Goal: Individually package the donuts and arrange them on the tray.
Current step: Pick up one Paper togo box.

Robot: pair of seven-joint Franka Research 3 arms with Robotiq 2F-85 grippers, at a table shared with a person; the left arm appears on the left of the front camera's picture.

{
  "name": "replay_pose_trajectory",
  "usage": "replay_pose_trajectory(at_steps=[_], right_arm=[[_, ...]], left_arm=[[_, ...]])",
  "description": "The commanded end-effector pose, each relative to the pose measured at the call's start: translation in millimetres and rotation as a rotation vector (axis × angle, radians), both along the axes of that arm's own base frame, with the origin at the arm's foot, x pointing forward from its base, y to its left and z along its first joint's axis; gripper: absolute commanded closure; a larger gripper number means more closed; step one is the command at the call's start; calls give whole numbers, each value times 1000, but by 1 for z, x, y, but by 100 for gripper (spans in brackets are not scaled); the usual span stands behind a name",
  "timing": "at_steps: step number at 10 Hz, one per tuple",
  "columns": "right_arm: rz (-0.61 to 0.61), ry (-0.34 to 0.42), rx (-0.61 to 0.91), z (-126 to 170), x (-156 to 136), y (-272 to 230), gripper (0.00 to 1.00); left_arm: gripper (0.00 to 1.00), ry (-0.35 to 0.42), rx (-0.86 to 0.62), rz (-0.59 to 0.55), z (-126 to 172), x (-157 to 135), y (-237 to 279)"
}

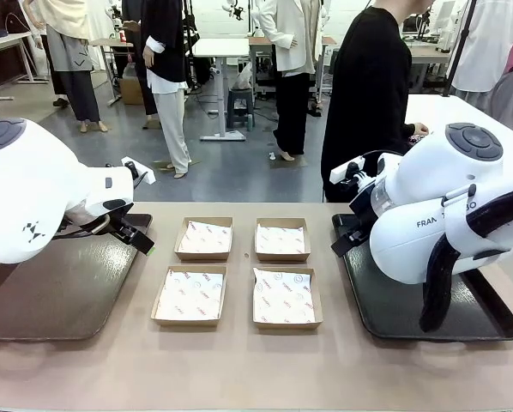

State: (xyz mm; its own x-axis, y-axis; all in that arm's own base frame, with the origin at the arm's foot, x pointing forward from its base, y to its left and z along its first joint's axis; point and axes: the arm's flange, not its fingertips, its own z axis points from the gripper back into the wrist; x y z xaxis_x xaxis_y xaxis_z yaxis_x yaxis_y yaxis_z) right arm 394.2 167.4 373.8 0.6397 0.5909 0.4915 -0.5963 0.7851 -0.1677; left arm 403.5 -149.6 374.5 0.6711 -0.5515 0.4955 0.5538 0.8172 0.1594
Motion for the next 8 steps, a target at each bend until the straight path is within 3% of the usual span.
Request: replay_pose_trajectory(at_steps=[1, 3, 5, 8], right_arm=[[36, 25, -83, 13, -47, -5, 0], [75, 62, -108, 24, -110, -31, 0], [88, 142, -143, 24, -162, -52, 0], [134, 291, -135, -1, -209, -61, 0]], left_arm=[[0, -87, 116, -10, 11, -51, 7], [0, -81, 116, -34, 17, -101, 34], [0, 2, 82, -70, 4, -143, 49], [0, 160, 58, -91, -18, -187, 62]])
